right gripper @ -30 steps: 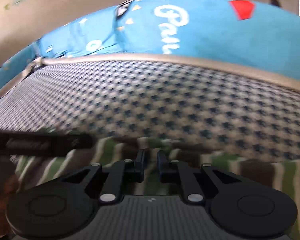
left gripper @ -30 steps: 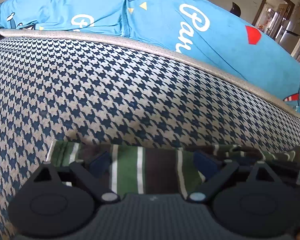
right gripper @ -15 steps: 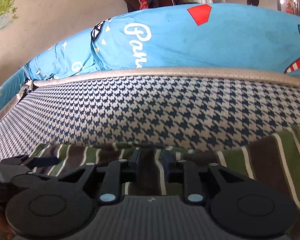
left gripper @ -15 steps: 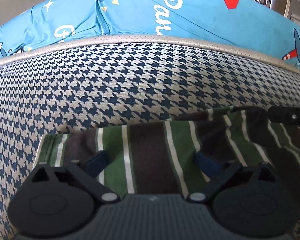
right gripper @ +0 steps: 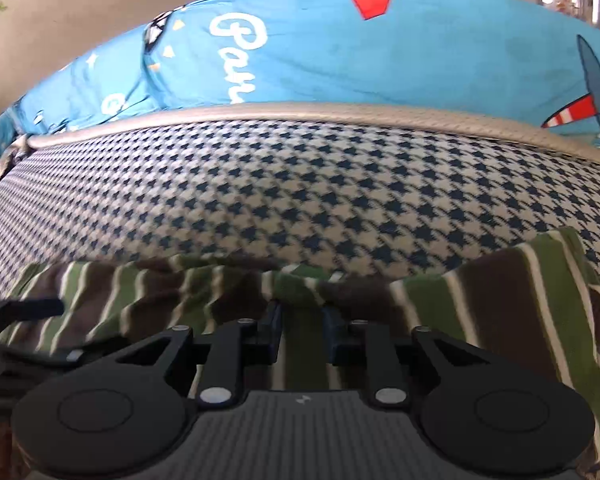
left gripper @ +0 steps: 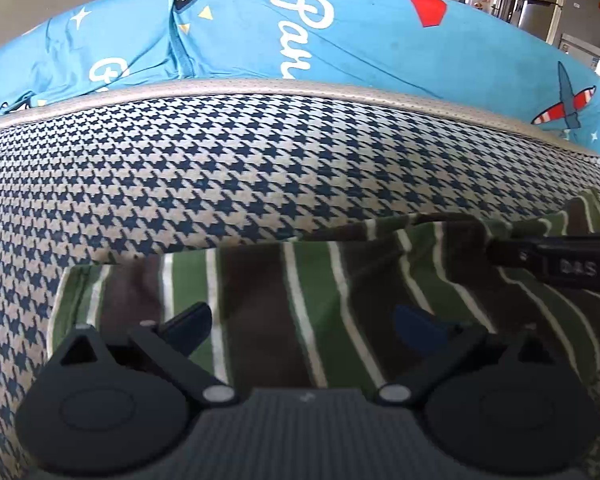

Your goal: Fold clothes

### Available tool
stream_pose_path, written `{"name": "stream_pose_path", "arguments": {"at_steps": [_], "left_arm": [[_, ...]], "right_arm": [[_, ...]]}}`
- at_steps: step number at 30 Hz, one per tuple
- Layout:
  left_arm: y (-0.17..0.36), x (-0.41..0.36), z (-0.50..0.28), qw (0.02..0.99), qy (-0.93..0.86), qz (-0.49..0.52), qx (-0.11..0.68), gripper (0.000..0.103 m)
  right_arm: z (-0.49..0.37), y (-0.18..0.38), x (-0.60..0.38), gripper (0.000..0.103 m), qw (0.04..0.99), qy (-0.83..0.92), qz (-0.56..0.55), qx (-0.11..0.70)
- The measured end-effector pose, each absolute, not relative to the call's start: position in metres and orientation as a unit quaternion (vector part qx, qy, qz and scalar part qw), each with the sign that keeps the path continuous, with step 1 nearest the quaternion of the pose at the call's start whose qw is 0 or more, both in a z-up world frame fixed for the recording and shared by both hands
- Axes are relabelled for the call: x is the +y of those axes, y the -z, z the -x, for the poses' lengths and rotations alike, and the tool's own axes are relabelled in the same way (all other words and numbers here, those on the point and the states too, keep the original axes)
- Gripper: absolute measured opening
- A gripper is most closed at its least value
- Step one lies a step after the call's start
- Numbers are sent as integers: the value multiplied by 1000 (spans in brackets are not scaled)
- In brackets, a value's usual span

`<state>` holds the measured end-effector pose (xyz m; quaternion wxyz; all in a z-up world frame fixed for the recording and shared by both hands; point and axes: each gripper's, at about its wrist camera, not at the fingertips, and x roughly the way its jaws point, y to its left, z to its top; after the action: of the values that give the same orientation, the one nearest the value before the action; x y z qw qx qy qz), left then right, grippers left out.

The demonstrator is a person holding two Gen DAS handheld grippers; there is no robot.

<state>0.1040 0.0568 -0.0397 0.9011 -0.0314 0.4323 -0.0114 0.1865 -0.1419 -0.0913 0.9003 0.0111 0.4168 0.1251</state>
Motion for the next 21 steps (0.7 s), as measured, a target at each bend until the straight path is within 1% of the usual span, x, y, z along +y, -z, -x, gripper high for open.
{"name": "stream_pose_path", "arguments": {"at_steps": [10, 16, 21], "left_arm": [[42, 32, -87, 899, 56, 4, 433, 102], [55, 20, -83, 898, 61, -34, 435, 103], [52, 18, -78, 896, 55, -28, 439, 103]], "right_arm": [[-199, 92, -140, 19, 913, -119, -18, 390], [-191, 87, -141, 22, 910, -117, -34, 396], [-171, 79, -144, 24, 911, -114, -38, 396]]}}
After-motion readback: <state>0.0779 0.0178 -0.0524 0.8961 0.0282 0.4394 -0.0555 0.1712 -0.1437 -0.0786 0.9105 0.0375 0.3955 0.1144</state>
